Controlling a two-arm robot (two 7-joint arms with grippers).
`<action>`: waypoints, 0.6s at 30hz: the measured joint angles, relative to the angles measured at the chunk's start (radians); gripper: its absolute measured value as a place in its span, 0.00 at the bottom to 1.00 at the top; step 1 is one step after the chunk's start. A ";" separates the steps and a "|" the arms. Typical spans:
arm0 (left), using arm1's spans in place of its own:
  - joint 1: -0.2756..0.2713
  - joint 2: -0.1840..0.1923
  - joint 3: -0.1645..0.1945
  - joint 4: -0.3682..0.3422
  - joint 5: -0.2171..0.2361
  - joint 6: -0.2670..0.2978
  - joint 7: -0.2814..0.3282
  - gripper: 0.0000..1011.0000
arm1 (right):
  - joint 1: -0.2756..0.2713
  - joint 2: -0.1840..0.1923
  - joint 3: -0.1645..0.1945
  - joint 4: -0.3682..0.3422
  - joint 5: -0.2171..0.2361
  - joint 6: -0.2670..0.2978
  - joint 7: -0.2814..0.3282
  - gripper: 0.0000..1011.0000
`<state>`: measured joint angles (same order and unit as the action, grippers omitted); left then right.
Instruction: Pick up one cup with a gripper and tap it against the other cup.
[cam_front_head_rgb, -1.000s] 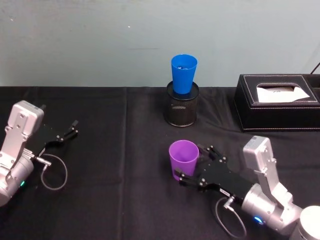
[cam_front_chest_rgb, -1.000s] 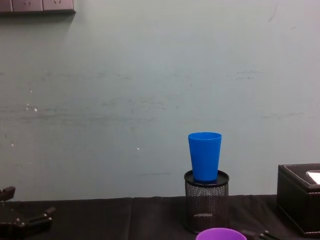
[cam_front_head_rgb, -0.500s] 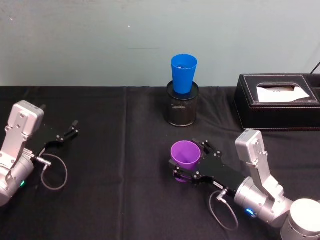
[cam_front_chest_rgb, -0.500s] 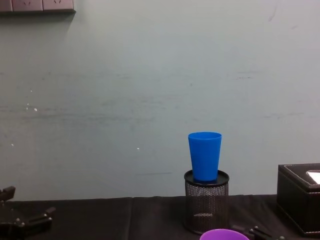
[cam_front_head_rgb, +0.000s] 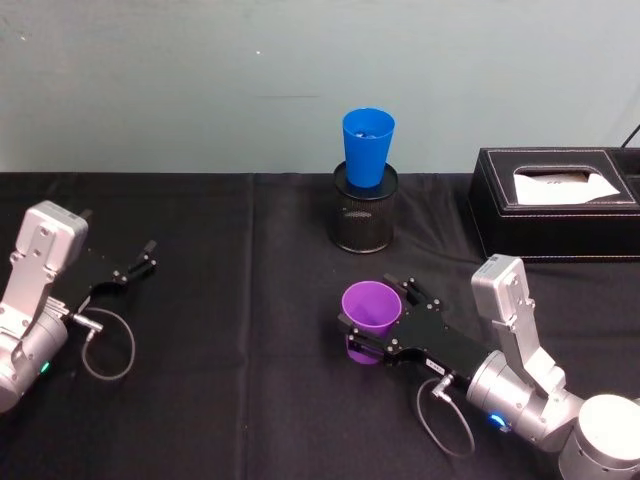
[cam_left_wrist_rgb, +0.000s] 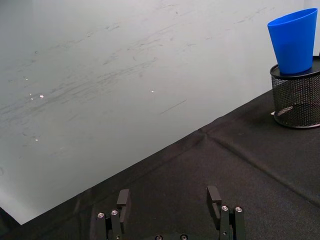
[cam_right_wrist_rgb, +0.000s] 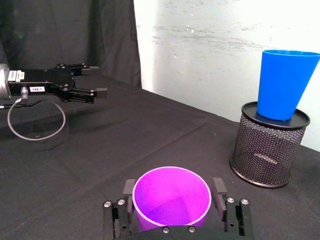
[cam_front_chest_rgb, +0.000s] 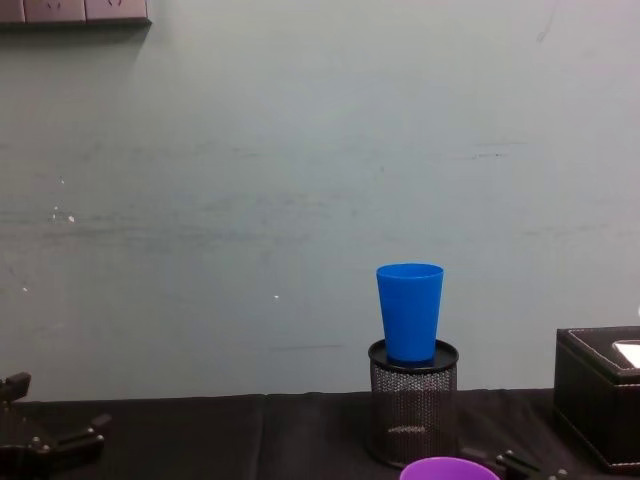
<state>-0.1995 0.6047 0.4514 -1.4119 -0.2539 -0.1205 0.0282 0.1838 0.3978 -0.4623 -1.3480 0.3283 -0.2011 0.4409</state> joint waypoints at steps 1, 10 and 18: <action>0.000 0.000 0.000 0.000 0.000 0.000 0.000 0.99 | 0.000 0.000 0.000 0.000 0.000 0.000 0.000 0.95; 0.000 0.000 0.000 0.000 0.000 0.000 0.000 0.99 | -0.001 0.002 -0.001 -0.002 0.000 -0.001 0.000 0.78; 0.000 0.000 0.000 0.000 0.000 0.000 0.000 0.99 | -0.018 0.012 0.016 -0.058 -0.020 0.002 -0.016 0.73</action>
<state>-0.1995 0.6047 0.4514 -1.4120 -0.2539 -0.1205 0.0283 0.1655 0.4098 -0.4461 -1.4062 0.3087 -0.1991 0.4253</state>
